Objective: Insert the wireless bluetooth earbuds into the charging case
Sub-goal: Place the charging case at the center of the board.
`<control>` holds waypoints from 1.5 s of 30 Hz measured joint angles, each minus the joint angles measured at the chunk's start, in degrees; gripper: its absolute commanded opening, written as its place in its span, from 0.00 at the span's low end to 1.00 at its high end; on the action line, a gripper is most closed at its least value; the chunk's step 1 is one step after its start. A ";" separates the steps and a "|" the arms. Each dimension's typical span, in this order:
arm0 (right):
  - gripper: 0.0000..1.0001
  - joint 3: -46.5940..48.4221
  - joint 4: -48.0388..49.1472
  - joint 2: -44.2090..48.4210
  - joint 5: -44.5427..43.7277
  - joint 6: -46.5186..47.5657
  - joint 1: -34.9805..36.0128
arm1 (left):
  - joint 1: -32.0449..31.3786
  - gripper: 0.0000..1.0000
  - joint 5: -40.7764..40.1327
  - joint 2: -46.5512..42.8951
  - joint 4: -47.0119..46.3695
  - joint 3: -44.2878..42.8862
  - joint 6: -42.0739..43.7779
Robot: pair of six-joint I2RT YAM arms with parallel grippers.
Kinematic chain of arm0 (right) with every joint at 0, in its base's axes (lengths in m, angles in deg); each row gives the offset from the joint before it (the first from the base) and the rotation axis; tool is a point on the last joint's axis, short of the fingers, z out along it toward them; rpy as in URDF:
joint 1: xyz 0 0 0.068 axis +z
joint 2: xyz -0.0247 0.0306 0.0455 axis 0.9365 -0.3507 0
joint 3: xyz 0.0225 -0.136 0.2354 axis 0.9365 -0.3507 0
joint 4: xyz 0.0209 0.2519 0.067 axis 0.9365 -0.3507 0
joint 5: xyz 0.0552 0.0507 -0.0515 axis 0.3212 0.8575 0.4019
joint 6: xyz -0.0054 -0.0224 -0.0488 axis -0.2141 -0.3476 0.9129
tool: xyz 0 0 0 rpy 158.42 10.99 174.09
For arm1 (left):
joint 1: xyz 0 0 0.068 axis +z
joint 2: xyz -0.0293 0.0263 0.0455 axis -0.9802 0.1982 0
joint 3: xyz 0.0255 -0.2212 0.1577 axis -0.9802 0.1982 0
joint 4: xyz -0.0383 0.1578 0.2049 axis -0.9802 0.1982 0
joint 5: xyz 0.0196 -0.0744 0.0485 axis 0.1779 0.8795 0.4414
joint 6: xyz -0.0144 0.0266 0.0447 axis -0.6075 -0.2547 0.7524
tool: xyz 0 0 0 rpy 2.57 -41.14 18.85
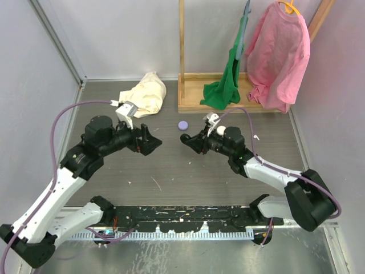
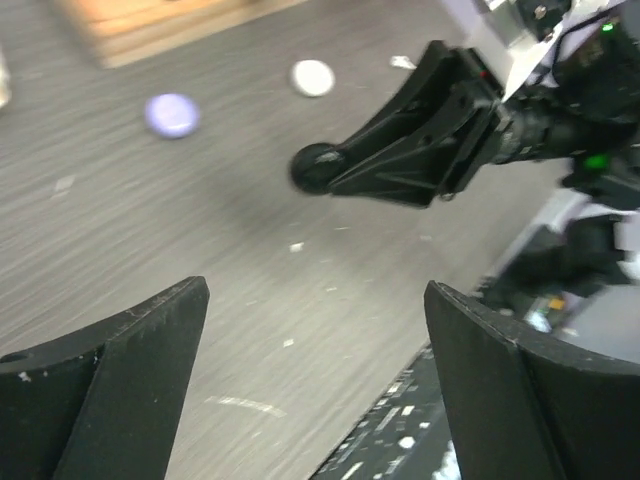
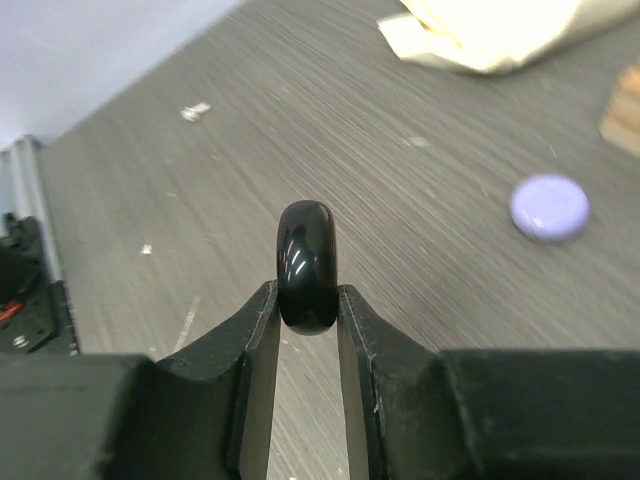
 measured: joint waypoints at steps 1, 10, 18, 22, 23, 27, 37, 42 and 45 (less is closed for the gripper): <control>0.01 0.55 -1.68 -1.42 -2.08 -0.17 -0.07 | 0.00 0.96 -2.95 -1.25 2.16 -0.31 1.53; 0.01 7.67 -10.21 -15.56 -14.71 -6.27 -2.38 | 0.00 0.98 -28.11 -12.96 12.50 1.09 12.17; 0.09 14.95 -10.80 -29.55 -19.85 -12.72 -5.05 | 0.00 0.98 -38.01 -17.81 12.31 6.93 15.39; 0.25 19.23 -9.88 -34.91 -20.13 -15.63 -5.73 | 0.00 0.98 -39.04 -18.60 12.28 8.11 15.85; 0.29 20.28 -9.81 -35.87 -20.13 -16.22 -5.84 | 0.00 0.98 -39.15 -19.04 12.31 8.33 15.85; 0.44 21.84 -9.51 -37.38 -20.26 -17.73 -5.88 | 0.00 0.98 -39.52 -20.72 12.24 8.59 15.87; 0.65 21.33 -14.93 -33.88 -22.32 -13.35 -6.12 | 0.00 0.98 -39.19 -21.05 12.24 8.61 15.82; 0.69 19.04 -17.90 -26.32 -22.64 -8.39 -7.08 | 0.00 0.98 -38.62 -21.07 12.24 8.61 15.82; 0.72 19.02 -19.87 -23.69 -24.11 -4.37 -8.22 | 0.00 0.98 -38.01 -21.14 12.24 8.61 15.82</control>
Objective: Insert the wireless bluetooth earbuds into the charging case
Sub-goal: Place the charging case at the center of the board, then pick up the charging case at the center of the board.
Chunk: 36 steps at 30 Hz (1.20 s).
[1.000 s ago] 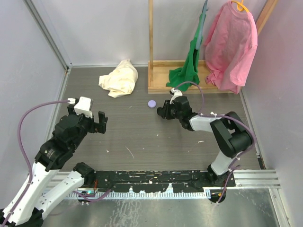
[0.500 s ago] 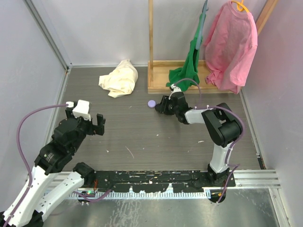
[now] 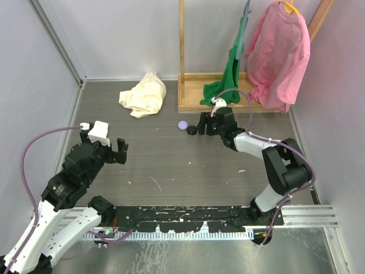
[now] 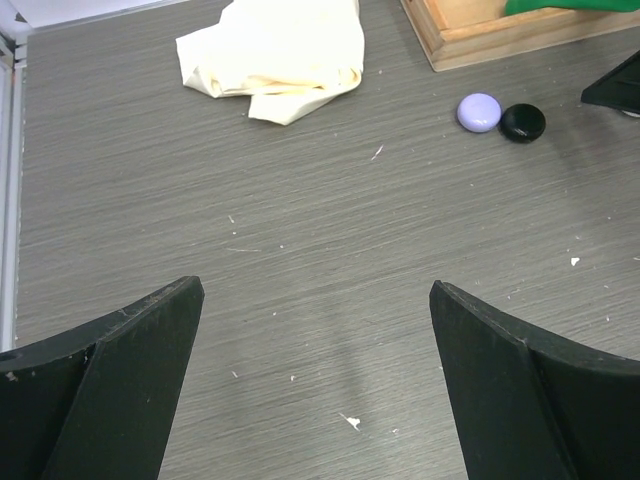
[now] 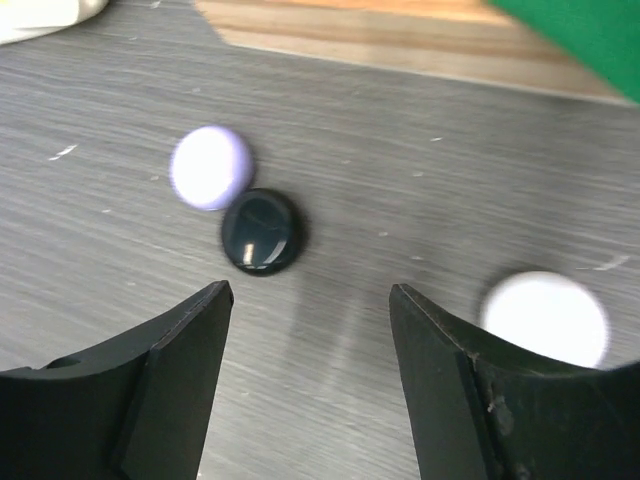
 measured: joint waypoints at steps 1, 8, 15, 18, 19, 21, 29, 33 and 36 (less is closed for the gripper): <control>0.73 -0.02 -0.83 0.70 -0.94 1.57 -0.57 | 0.00 0.98 0.13 -0.04 0.00 0.00 0.00; 0.77 -0.02 -3.43 0.98 -5.42 7.93 -5.75 | 0.00 0.98 0.79 -0.04 0.00 0.02 0.00; 0.77 3.26 -5.99 -5.79 -3.50 8.50 -10.38 | 0.00 0.98 1.40 0.02 -0.02 0.02 0.00; 0.76 4.70 -8.00 -7.96 -1.03 8.26 -10.91 | 0.00 0.98 1.86 0.17 -0.02 0.04 0.00; 0.75 4.81 -8.48 -8.13 -0.24 8.02 -10.91 | 0.00 0.98 2.01 0.20 -0.04 0.09 0.00; 0.74 4.81 -9.66 -8.07 1.51 7.41 -10.91 | 0.00 0.98 2.23 0.20 -0.07 0.22 0.00; 0.71 3.34 -13.40 -4.83 7.85 4.46 -10.56 | 0.00 0.98 3.39 0.20 -0.39 0.33 0.02; 0.71 2.78 -15.32 -2.89 7.65 4.37 -8.11 | 0.00 0.98 3.72 0.22 -0.42 0.33 0.02; 0.70 2.47 -15.78 -1.92 3.15 5.14 -6.01 | 0.00 0.98 4.02 0.22 -0.42 0.33 0.00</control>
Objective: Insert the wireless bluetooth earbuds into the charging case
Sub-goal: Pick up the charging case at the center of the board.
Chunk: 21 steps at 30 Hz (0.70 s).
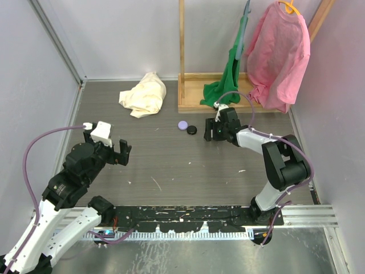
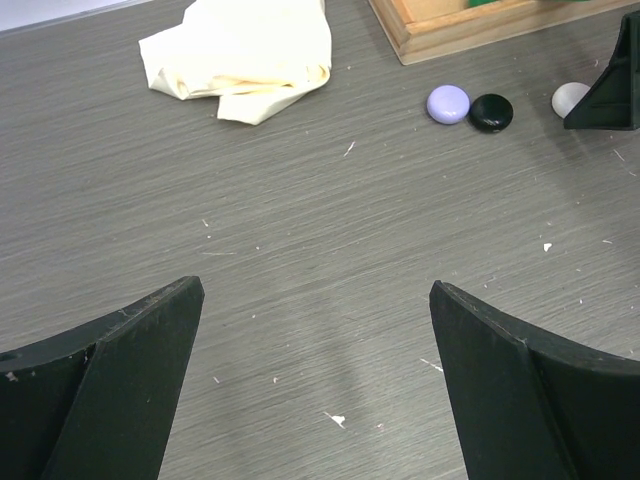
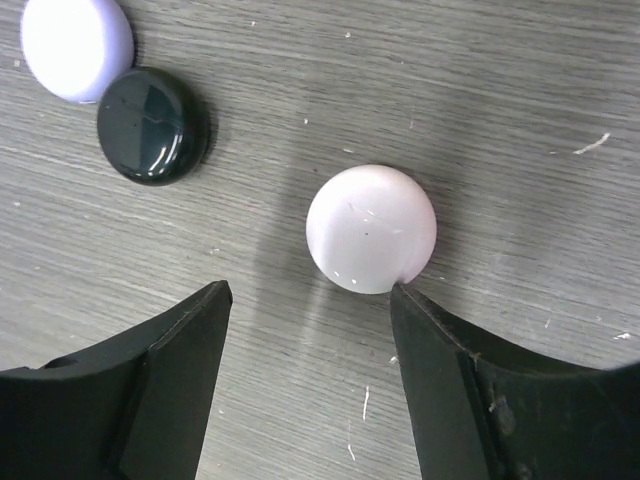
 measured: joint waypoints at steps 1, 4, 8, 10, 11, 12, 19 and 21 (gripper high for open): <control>0.70 -0.04 0.02 0.09 -0.83 0.11 0.74 | 0.00 0.98 0.13 0.00 -0.02 0.00 0.00; 0.70 -0.42 0.07 0.11 -4.81 0.42 1.62 | 0.00 0.98 0.17 0.00 -0.02 0.00 0.00; 0.69 -0.48 0.46 0.02 -8.81 0.35 1.88 | 0.02 0.98 0.15 0.00 -0.07 0.04 -0.02; 0.69 -0.46 0.90 -0.39 -10.27 0.22 2.12 | 0.02 0.98 0.15 0.02 -0.07 0.11 -0.02; 0.69 -0.44 1.03 -0.83 -10.95 0.09 2.32 | 0.02 0.98 0.15 0.09 -0.09 0.11 -0.04; 0.69 -0.35 1.11 -1.42 -11.43 -0.07 2.58 | 0.02 0.98 0.15 0.13 -0.11 0.11 -0.04; 0.69 1.40 1.95 -4.44 -13.60 -0.76 4.48 | 0.07 0.98 0.15 0.81 -0.17 0.11 -0.15; 0.68 1.84 2.23 -4.96 -14.16 -0.87 4.72 | 0.09 0.98 0.15 0.87 -0.17 0.11 -0.28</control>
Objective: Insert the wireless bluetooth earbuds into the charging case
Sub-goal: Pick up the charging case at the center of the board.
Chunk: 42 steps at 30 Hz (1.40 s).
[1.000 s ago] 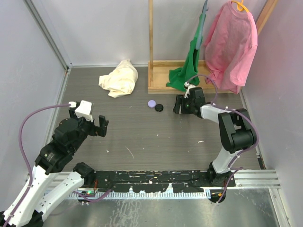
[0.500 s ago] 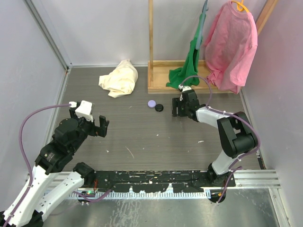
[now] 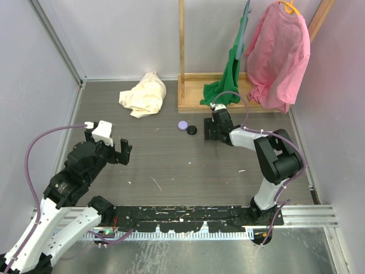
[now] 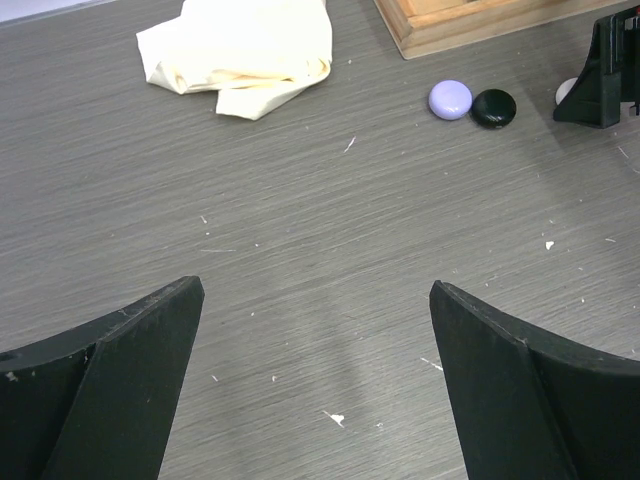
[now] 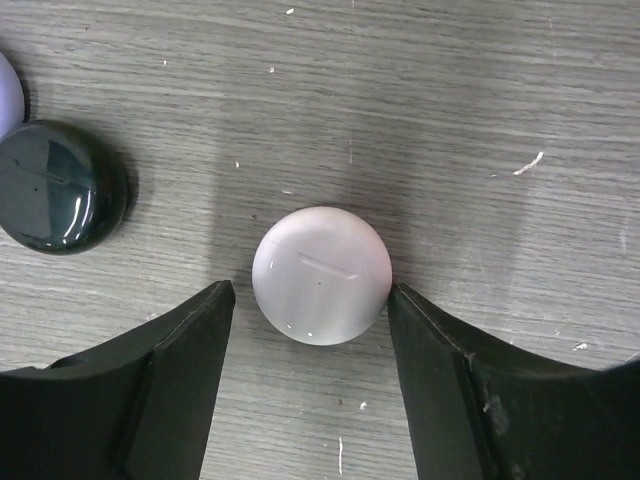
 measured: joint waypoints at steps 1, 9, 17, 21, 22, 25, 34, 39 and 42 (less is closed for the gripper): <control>0.67 0.13 0.07 -0.13 -0.28 -0.02 0.11 | 0.04 0.98 0.02 0.04 -0.02 0.00 -0.02; 0.59 0.17 0.46 -0.39 -2.14 -0.20 0.57 | 0.57 0.98 1.22 1.88 -0.04 -0.02 -1.57; 0.51 -2.69 1.75 2.03 -2.03 -0.04 2.97 | 0.57 0.98 6.82 5.40 0.13 -0.92 -6.93; 0.51 -5.53 2.60 5.95 -1.03 0.04 4.92 | 0.61 0.98 9.79 5.92 -0.57 -1.07 -10.40; 0.51 -5.97 2.95 6.75 -0.74 0.07 5.29 | 0.61 0.98 10.49 6.05 -0.85 -1.07 -11.28; 0.51 -8.37 5.20 10.34 0.26 0.09 7.19 | 0.61 0.99 12.79 6.64 -3.48 -0.48 -14.71; 0.51 -16.68 13.60 21.99 3.63 1.77 14.93 | 0.61 0.95 20.55 12.66 -13.73 7.13 -25.35; 0.51 -20.26 19.17 27.96 6.03 4.02 18.34 | 0.63 0.91 24.44 17.14 -17.77 7.72 -28.89; 0.51 -21.59 22.23 30.47 7.54 5.90 20.09 | 0.66 0.88 26.84 19.10 -20.68 7.69 -30.32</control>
